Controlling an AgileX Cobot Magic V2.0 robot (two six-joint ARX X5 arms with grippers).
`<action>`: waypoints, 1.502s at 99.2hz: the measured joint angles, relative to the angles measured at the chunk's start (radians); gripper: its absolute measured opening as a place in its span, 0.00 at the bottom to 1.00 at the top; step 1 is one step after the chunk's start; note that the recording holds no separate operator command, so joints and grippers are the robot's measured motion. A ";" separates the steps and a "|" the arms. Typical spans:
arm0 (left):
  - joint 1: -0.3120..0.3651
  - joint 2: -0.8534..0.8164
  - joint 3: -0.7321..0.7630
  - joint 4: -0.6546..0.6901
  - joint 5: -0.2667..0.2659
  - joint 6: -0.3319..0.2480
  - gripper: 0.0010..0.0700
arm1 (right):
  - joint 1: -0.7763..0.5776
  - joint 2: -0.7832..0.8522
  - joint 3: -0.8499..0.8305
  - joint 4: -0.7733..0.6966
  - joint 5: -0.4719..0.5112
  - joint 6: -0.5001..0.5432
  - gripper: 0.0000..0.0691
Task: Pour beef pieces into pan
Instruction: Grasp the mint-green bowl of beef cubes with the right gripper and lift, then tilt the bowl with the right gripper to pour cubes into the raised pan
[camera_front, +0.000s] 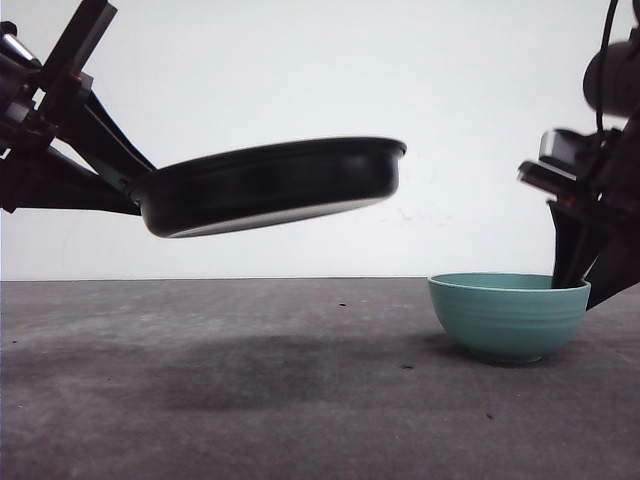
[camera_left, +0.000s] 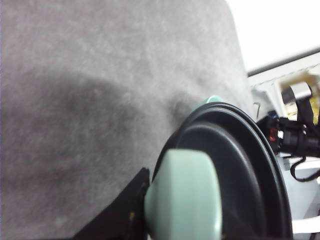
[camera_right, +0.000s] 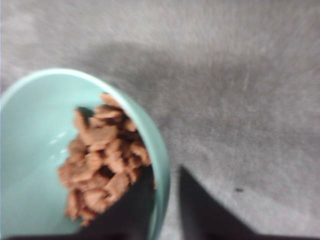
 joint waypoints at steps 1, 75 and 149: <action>-0.001 0.000 0.000 -0.001 0.000 0.001 0.06 | 0.000 0.003 0.000 0.001 0.000 0.000 0.07; -0.028 0.059 0.304 -0.399 -0.088 0.163 0.06 | 0.362 -0.403 0.000 0.266 0.208 0.023 0.02; -0.137 0.087 0.386 -0.490 -0.071 0.169 0.06 | 0.917 -0.370 0.000 0.544 1.127 -0.578 0.02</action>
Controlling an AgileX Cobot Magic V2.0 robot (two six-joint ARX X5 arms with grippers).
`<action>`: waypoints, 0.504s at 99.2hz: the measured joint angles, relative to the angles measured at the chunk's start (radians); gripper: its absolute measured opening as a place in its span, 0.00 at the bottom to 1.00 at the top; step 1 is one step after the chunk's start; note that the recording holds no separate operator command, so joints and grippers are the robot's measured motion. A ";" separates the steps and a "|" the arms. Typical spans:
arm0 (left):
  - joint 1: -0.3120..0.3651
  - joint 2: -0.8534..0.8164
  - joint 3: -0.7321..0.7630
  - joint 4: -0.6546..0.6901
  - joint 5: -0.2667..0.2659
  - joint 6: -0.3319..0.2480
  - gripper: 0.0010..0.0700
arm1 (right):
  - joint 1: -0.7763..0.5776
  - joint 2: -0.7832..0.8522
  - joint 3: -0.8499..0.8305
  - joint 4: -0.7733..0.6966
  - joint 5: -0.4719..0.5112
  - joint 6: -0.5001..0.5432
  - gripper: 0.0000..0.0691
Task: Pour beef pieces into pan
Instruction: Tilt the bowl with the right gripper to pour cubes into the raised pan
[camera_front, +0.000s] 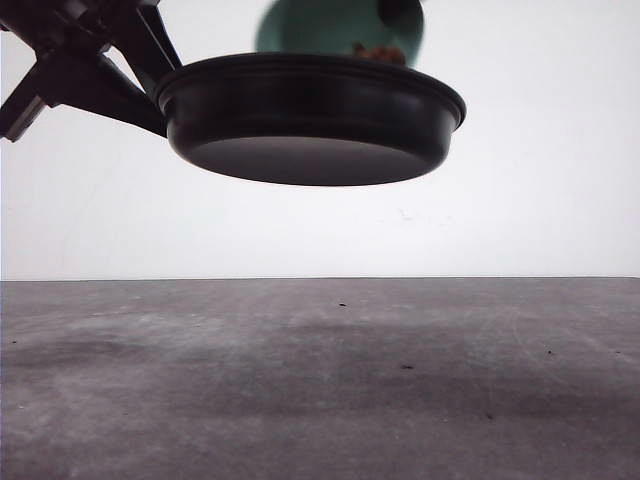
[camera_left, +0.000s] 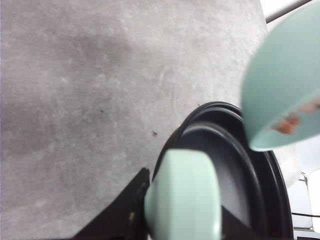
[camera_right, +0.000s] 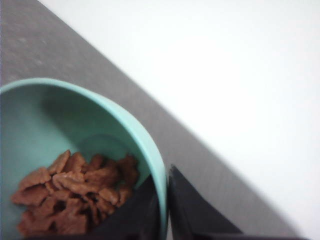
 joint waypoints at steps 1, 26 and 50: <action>0.000 0.000 0.001 -0.002 0.000 0.000 0.06 | 0.004 0.000 0.000 0.009 0.001 -0.016 0.02; 0.002 0.001 0.056 -0.006 -0.002 -0.003 0.06 | 0.071 0.000 0.000 0.114 0.039 -0.336 0.02; 0.005 0.001 0.110 -0.038 -0.005 -0.006 0.06 | 0.077 0.000 0.000 0.309 0.042 -0.544 0.02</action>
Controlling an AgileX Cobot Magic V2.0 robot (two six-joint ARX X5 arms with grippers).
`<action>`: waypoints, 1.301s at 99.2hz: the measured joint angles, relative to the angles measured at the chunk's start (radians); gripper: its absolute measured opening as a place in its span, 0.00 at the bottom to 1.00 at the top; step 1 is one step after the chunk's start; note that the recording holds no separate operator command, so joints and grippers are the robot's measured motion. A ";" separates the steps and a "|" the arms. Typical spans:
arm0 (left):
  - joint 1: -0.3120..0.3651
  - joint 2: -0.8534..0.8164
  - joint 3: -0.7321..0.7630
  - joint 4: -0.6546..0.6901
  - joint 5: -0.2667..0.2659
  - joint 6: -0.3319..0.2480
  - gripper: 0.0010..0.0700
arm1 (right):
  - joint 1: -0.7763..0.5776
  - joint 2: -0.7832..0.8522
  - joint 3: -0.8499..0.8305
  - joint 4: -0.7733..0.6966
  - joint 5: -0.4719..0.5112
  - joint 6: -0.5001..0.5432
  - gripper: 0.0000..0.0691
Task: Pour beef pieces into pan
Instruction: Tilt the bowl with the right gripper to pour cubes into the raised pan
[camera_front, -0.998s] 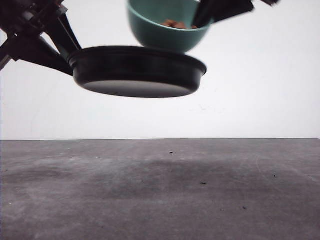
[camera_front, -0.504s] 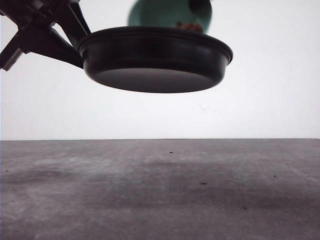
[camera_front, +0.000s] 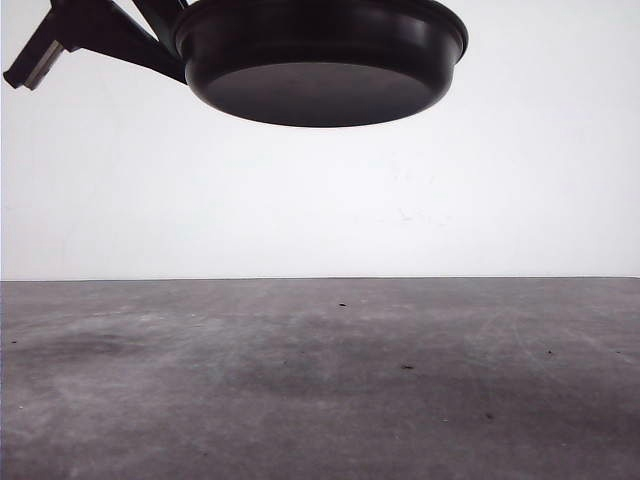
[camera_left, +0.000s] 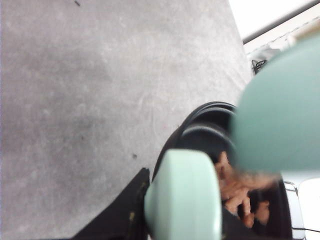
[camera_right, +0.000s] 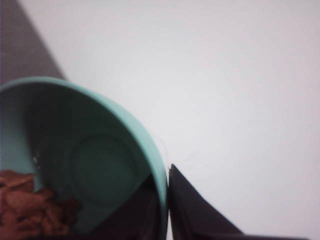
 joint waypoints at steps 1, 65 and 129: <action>0.000 0.000 0.000 0.000 0.000 0.000 0.06 | 0.001 0.000 0.000 0.010 0.000 -0.005 0.02; 0.011 0.001 0.000 -0.020 -0.015 0.019 0.06 | 0.026 -0.001 0.000 0.173 0.006 -0.192 0.02; 0.019 0.002 0.002 -0.014 -0.034 0.025 0.06 | -0.027 -0.010 -0.002 0.000 0.008 0.051 0.02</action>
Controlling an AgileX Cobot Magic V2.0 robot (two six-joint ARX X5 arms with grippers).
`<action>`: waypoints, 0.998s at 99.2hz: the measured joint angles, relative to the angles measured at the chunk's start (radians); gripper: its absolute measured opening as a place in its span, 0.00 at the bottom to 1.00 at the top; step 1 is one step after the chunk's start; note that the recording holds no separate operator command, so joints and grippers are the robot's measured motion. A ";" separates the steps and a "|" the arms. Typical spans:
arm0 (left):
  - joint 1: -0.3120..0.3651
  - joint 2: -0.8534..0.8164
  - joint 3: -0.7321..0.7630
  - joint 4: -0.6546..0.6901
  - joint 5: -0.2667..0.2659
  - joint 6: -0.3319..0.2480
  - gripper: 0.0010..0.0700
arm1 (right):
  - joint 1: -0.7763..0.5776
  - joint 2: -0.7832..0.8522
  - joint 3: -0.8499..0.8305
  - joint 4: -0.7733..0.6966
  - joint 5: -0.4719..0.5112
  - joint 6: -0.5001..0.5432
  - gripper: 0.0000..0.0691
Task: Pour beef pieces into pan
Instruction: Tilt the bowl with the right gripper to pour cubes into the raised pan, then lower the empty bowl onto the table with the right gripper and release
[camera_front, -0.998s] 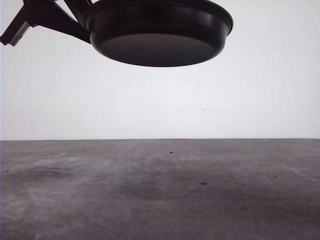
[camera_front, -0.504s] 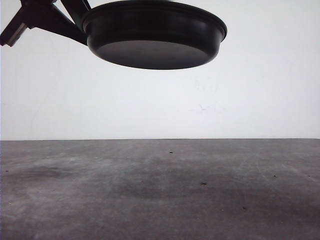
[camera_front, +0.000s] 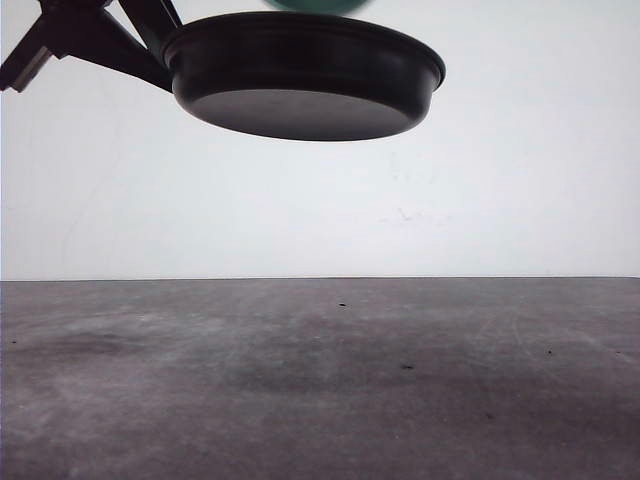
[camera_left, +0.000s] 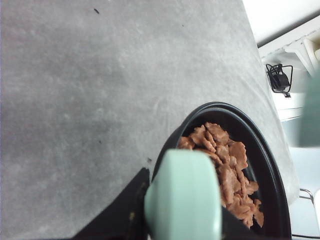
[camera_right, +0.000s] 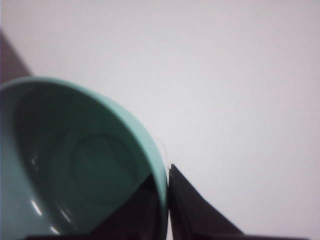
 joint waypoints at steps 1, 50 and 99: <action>0.000 0.000 0.000 0.000 0.000 0.000 0.06 | -0.002 0.000 0.000 -0.011 0.001 0.019 0.02; 0.000 0.000 0.002 -0.039 0.007 0.075 0.06 | -0.472 -0.223 0.002 -0.724 -0.330 1.080 0.02; 0.000 0.000 0.004 -0.004 0.007 0.075 0.06 | -0.903 0.208 -0.157 -0.815 -0.985 1.226 0.02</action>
